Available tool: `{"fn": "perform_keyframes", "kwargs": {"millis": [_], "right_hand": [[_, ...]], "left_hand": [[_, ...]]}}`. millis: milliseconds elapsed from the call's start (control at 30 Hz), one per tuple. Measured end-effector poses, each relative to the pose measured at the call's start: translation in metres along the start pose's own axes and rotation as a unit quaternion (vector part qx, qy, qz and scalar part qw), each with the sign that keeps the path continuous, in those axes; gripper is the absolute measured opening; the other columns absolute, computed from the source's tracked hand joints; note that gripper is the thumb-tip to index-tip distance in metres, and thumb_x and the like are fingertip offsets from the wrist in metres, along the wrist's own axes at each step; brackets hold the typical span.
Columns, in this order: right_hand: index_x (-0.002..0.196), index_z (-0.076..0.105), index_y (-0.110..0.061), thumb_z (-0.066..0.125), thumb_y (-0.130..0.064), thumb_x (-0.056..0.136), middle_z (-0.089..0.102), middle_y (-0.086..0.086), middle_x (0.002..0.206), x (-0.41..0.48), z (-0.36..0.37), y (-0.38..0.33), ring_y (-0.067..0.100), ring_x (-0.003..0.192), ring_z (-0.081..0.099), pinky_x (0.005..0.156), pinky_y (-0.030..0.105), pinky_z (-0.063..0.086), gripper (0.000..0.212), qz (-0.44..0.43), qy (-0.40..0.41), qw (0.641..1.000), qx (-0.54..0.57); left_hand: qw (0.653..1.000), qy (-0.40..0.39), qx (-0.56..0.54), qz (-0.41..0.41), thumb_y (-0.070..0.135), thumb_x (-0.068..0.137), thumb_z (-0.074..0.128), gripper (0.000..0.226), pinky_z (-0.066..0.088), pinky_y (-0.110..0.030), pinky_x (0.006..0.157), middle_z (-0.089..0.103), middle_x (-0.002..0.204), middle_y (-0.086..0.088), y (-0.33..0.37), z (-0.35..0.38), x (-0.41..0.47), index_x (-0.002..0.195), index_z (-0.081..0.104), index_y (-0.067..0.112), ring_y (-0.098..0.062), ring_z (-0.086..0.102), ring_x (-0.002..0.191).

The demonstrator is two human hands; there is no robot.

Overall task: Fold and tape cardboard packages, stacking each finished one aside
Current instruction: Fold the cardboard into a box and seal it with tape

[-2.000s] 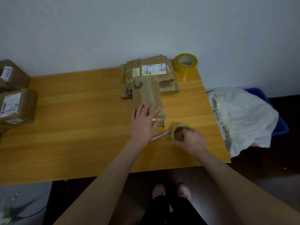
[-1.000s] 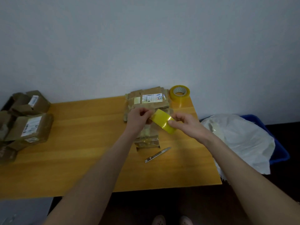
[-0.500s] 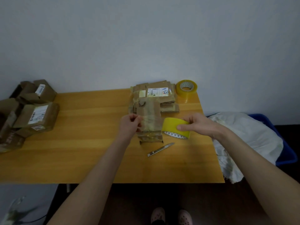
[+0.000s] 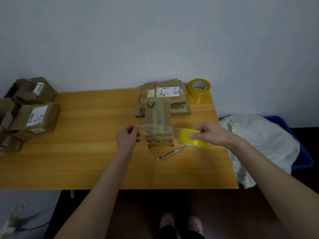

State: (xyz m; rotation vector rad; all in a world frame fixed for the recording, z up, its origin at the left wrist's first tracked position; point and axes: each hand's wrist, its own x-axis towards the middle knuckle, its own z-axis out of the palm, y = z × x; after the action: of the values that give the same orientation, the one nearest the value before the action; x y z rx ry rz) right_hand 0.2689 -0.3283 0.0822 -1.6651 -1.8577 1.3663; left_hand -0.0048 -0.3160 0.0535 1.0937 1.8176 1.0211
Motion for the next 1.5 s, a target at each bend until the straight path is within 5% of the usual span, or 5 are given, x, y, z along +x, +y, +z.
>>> {"fn": "perform_keyframes", "kwargs": {"millis": [267,567,800,1333,1500], "right_hand": [[0.129,0.059,-0.028,0.049,-0.056,0.093,0.065,0.004,0.122,0.010,0.022,-0.013,0.026,0.112,0.058,0.079,0.033,0.047,0.046,0.054,0.125,0.943,-0.305],[0.101,0.069,-0.017,0.064,-0.018,0.092,0.068,0.001,0.098,0.010,0.029,-0.001,0.019,0.096,0.062,0.083,0.031,0.047,0.011,0.011,-0.019,1.000,0.008],[0.121,0.062,-0.028,0.054,-0.045,0.094,0.068,0.000,0.107,0.008,0.037,0.000,0.023,0.099,0.060,0.067,0.030,0.043,0.034,0.019,0.141,0.957,-0.253],[0.135,0.052,-0.027,0.043,-0.042,0.100,0.069,0.004,0.110,0.011,0.048,-0.018,0.024,0.104,0.062,0.078,0.031,0.043,0.040,0.063,0.189,0.916,-0.347],[0.136,0.052,-0.028,0.042,-0.044,0.100,0.070,0.004,0.105,0.020,0.049,-0.017,0.024,0.101,0.063,0.082,0.033,0.045,0.040,0.064,0.176,0.915,-0.358]], "left_hand": [[0.998,0.047,0.044,0.001,0.021,0.097,0.053,0.020,0.053,-0.028,0.062,0.057,0.069,-0.001,-0.028,-0.002,-0.004,0.087,0.063,0.005,-0.009,0.057,0.053],[0.997,0.076,0.007,-0.029,0.021,0.097,0.054,0.018,0.050,-0.021,0.057,0.059,0.077,-0.004,-0.042,-0.016,0.004,0.093,0.063,0.006,-0.016,0.059,0.068],[0.999,0.040,-0.001,0.005,0.018,0.094,0.059,0.012,0.052,-0.022,0.060,0.062,0.073,-0.002,-0.041,-0.014,0.001,0.089,0.065,0.008,-0.011,0.059,0.067],[0.997,0.042,0.051,0.036,0.018,0.094,0.059,0.011,0.048,-0.012,0.051,0.061,0.073,0.003,-0.042,-0.012,0.003,0.086,0.062,0.011,-0.011,0.057,0.063],[0.994,0.060,0.094,0.017,0.024,0.094,0.059,0.013,0.054,-0.031,0.067,0.061,0.072,0.005,-0.053,-0.013,0.012,0.083,0.063,0.017,-0.017,0.060,0.075]]}}
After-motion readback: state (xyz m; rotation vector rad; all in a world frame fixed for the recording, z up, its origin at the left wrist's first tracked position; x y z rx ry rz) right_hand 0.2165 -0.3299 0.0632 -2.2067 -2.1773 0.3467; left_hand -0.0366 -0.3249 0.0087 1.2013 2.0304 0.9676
